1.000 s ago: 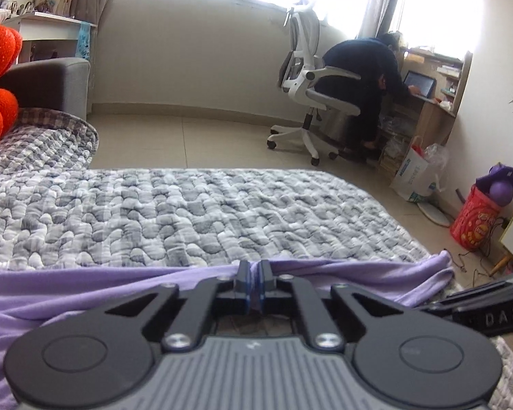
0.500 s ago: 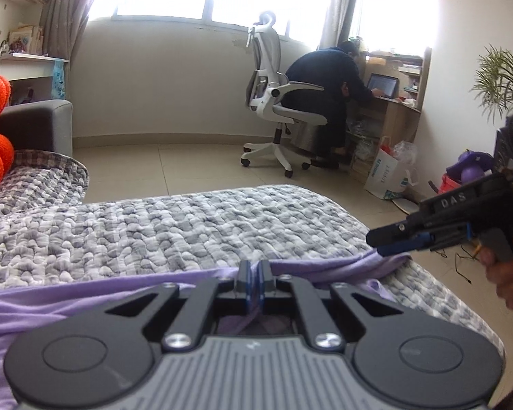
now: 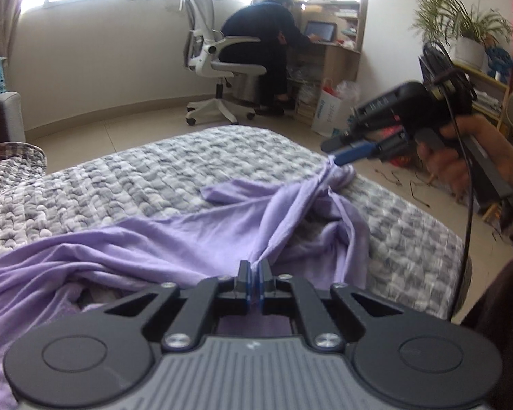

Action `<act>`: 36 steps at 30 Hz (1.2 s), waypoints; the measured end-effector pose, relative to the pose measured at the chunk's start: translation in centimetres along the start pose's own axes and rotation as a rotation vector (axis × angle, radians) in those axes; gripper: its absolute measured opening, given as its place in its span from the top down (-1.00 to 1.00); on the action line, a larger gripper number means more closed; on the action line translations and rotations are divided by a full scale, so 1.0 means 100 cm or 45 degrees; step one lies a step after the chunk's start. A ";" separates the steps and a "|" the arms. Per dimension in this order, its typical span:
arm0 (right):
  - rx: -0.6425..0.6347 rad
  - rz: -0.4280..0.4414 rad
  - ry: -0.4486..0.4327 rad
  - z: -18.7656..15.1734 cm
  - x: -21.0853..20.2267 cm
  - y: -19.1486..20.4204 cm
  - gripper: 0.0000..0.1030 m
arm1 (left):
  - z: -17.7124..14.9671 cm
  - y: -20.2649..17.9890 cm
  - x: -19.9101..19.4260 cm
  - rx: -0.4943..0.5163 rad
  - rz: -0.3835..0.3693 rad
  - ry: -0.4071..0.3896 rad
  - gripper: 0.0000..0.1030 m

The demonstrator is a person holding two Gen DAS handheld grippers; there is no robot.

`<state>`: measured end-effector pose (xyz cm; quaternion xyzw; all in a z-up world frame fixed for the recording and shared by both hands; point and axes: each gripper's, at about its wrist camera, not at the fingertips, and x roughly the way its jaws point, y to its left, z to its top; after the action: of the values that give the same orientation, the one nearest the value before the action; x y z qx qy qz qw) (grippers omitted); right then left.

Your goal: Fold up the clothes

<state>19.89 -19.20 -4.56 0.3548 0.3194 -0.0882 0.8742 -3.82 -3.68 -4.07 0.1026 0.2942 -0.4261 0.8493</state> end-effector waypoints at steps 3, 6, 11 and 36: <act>-0.002 -0.054 0.018 0.000 0.005 0.001 0.28 | -0.002 -0.002 0.003 0.002 -0.001 0.018 0.93; -0.017 -0.156 0.042 -0.001 0.014 0.002 0.28 | -0.001 0.001 0.004 -0.024 -0.003 0.019 0.92; -0.105 -0.319 0.026 0.002 0.034 0.008 0.61 | 0.000 0.006 0.005 -0.070 -0.004 0.020 0.92; -0.274 -0.335 -0.257 0.083 0.058 0.071 1.00 | 0.059 0.086 0.009 -0.670 0.292 -0.419 1.00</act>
<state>31.20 -19.17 0.33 0.2039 0.2813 -0.2021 0.9157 5.74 -1.50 -0.49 -0.1580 0.2394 -0.2480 0.9253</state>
